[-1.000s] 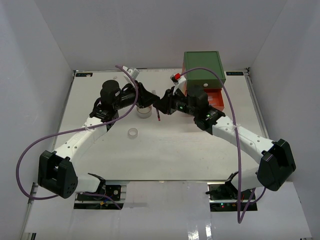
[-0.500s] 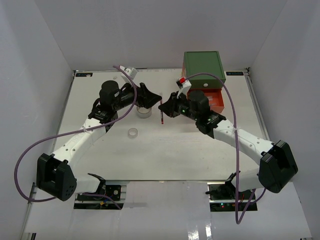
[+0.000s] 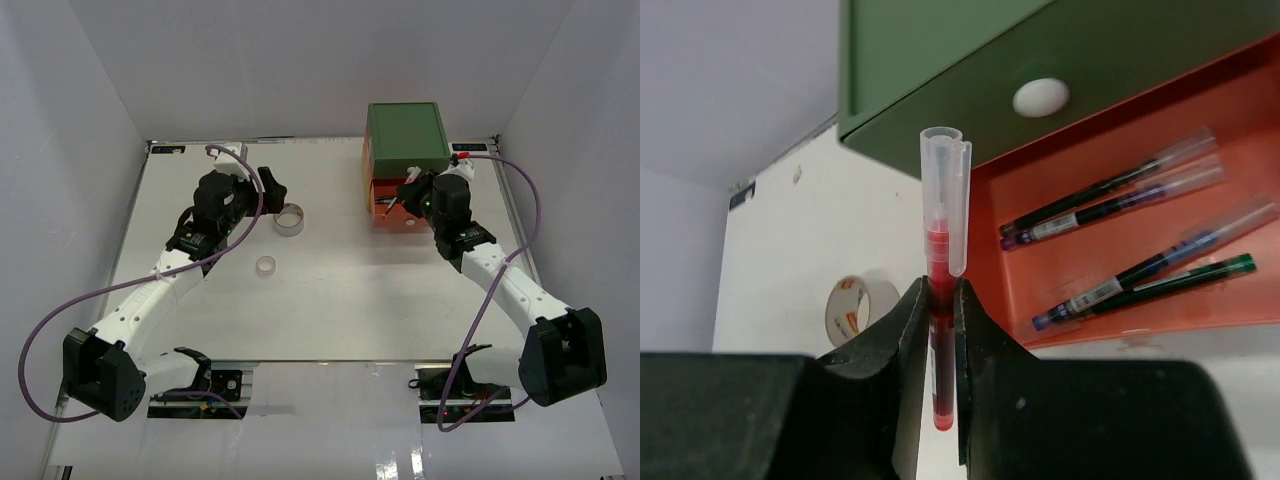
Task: Sort the stationery into containers
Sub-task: Place the pen in the drawer.
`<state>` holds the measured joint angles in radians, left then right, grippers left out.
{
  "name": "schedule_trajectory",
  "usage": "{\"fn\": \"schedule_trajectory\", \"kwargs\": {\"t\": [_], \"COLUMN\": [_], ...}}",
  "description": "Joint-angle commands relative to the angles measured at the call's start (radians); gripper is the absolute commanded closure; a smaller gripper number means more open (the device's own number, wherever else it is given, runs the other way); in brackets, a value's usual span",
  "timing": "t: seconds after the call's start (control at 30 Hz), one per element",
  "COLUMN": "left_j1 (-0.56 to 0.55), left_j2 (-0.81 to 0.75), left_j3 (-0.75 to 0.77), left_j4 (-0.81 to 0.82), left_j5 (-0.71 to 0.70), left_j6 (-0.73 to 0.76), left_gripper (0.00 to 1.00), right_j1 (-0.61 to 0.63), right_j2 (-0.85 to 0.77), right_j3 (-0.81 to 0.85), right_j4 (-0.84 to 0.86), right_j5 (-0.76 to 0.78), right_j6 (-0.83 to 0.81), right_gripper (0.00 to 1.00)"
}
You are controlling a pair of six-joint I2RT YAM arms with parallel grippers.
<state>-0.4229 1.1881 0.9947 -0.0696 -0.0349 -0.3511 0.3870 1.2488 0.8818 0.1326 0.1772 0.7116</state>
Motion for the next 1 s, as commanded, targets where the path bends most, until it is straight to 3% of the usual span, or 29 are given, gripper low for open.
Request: {"fn": "schedule_trajectory", "kwargs": {"t": [0.0, 0.23, 0.53, 0.7, 0.8, 0.9, 0.97], "left_j1": [0.001, 0.001, 0.001, 0.001, 0.001, 0.001, 0.001], "left_j2": [-0.027, -0.024, -0.027, -0.035, -0.038, -0.039, -0.038], "left_j3": [-0.031, -0.037, -0.042, -0.045, -0.045, -0.045, -0.045], "left_j4": [-0.024, -0.027, -0.027, -0.027, -0.027, -0.029, -0.029], "left_j5": [-0.085, -0.095, -0.091, -0.106, -0.108, -0.106, -0.103], "left_j6": [0.032, 0.043, 0.047, 0.047, 0.049, 0.050, 0.050], "left_gripper": [0.02, 0.02, 0.02, 0.02, 0.02, 0.02, 0.02], "right_j1": [-0.039, -0.092, -0.119, -0.119, -0.119, -0.119, -0.119], "right_j2": [-0.019, 0.015, 0.067, 0.087, 0.097, 0.087, 0.083], "right_j3": [-0.015, -0.024, -0.024, -0.023, -0.009, -0.017, -0.024], "right_j4": [0.001, 0.004, 0.013, 0.055, 0.055, 0.052, 0.052], "right_j5": [0.103, 0.154, 0.196, 0.180, 0.157, 0.143, 0.148], "right_j6": [0.130, 0.238, 0.389, 0.401, 0.355, 0.302, 0.287], "right_gripper": [0.90, 0.86, 0.88, 0.86, 0.71, 0.45, 0.36]}}
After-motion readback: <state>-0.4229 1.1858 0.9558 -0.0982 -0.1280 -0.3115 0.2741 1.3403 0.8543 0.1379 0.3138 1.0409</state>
